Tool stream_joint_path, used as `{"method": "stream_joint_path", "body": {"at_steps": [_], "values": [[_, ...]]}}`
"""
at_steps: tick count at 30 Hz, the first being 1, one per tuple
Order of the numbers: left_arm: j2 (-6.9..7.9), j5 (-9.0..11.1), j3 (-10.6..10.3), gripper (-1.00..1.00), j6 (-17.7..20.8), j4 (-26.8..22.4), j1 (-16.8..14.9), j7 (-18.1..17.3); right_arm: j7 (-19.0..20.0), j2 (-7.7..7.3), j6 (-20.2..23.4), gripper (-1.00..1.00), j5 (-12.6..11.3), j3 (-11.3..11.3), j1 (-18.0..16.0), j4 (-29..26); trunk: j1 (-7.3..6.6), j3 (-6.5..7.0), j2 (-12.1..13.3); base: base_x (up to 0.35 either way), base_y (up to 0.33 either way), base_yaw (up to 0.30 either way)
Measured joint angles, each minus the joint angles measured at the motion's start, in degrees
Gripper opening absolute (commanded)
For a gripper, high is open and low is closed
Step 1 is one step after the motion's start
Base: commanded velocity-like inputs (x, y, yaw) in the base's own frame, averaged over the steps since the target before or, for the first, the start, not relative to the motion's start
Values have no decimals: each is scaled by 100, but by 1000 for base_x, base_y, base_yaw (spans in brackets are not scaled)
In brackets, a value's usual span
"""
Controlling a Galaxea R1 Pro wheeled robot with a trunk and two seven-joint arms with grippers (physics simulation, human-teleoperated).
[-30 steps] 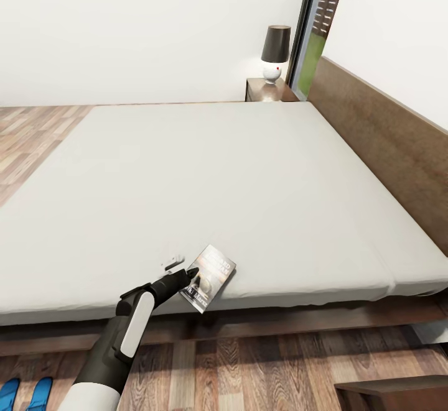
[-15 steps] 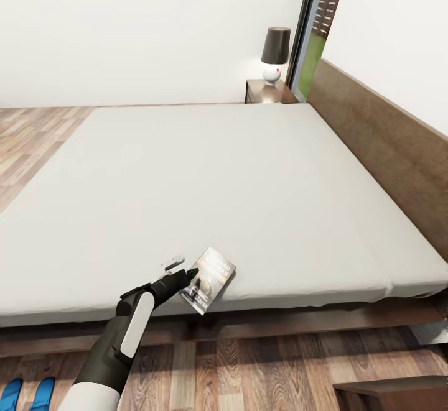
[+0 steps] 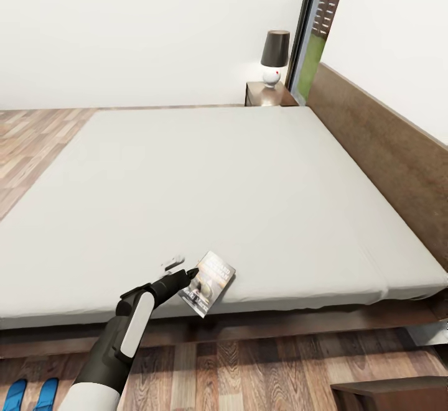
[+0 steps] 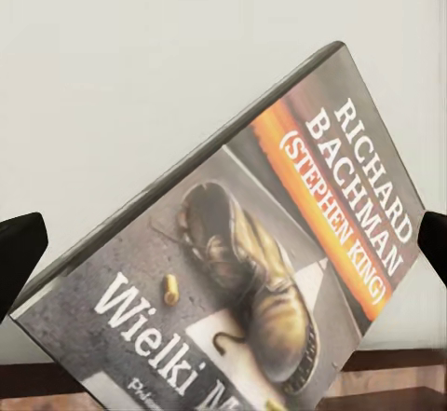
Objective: In the bedroom, move the book from the bed onto either nightstand, and place the two sandals side by side next to the bed.
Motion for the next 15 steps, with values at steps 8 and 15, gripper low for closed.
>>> {"method": "stream_joint_path", "body": {"at_steps": [8, 15], "values": [[0, -1, 0, 100, 0, -1, 0, 0, 0, 0, 0, 100, 0, 0, 0, 1, -176, 144, 321, 0, 0, 0], [0, 2, -2, 100, 1, 1, 0, 0, 0, 0, 1, 100, 0, 0, 1, 0, -330, 269, 602, 0, 0, 0]]}}
